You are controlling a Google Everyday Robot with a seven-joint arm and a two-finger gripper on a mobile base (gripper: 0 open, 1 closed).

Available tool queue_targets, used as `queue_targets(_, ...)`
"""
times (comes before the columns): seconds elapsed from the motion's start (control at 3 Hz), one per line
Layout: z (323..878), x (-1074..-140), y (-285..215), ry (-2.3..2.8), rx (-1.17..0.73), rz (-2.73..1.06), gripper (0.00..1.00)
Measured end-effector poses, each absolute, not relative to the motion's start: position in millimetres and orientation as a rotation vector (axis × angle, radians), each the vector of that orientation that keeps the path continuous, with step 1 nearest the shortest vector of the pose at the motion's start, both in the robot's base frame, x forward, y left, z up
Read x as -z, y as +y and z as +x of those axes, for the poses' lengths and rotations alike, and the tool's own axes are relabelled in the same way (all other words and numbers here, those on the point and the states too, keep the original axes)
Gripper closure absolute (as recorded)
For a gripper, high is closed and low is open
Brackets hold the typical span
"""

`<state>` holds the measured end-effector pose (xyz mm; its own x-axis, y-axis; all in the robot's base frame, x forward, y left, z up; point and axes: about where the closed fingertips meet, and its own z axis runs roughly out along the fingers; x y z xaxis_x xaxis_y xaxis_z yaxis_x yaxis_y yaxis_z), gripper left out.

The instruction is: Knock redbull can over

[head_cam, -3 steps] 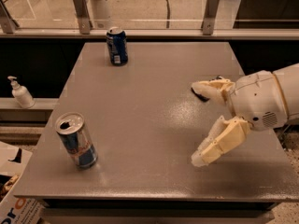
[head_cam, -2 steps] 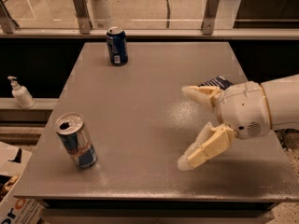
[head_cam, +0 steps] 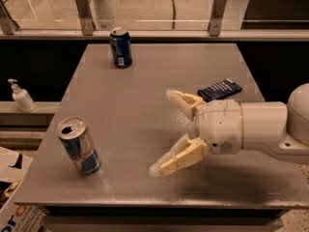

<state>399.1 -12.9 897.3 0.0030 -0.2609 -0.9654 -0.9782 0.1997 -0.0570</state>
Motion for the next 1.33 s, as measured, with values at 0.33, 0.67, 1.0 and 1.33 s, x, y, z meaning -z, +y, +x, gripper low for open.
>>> queue_targets(0.33,397,-899,17,1.396,-0.915,-1.220,0.00)
queue_targets(0.67,387,-905,52,1.317,-0.944,-1.246,0.00)
queue_targets(1.0,387,-905,52,1.317,-0.944,-1.246,0.00)
queue_targets(1.33,380,-897,62,1.323,-0.941,-1.276,0.00)
